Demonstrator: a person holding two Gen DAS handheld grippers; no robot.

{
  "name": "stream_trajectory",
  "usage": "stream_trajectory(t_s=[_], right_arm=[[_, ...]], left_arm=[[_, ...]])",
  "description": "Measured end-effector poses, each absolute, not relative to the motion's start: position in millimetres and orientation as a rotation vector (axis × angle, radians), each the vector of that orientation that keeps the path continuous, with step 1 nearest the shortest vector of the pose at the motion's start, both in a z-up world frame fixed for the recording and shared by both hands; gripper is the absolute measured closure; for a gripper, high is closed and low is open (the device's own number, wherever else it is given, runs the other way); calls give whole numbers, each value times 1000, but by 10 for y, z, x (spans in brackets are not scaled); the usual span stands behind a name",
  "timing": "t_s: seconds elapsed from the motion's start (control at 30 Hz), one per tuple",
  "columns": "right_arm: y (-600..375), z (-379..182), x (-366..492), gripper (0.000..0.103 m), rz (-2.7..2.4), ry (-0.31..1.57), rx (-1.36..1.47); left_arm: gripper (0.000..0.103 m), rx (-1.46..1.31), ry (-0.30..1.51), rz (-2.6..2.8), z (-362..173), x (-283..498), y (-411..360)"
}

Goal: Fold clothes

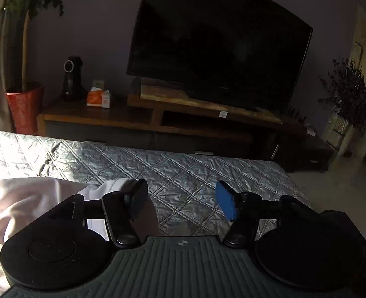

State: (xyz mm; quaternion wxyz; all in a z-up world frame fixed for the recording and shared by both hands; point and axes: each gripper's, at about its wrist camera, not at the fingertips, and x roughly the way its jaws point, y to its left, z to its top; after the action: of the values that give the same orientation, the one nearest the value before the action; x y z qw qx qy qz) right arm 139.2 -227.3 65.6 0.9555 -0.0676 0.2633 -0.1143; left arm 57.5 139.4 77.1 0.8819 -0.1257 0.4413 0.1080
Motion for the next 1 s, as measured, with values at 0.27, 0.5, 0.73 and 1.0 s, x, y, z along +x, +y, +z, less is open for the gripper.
stream_trajectory(t_s=[0.27,0.5,0.73,1.0], right_arm=[[-950,202,144,32,575,703,-299],[-415,-90,112,41,591,719,-441],[-129,-16,74,103,792,765,-364],[62,118,-243,37,978,808,-284]], left_arm=[[1,-267,919,224,795,583,1439],[1,-310,927,263,763,564,1637],[1,-355,907,273,819,546,1794],[1,-409,895,306,843,527,1971]])
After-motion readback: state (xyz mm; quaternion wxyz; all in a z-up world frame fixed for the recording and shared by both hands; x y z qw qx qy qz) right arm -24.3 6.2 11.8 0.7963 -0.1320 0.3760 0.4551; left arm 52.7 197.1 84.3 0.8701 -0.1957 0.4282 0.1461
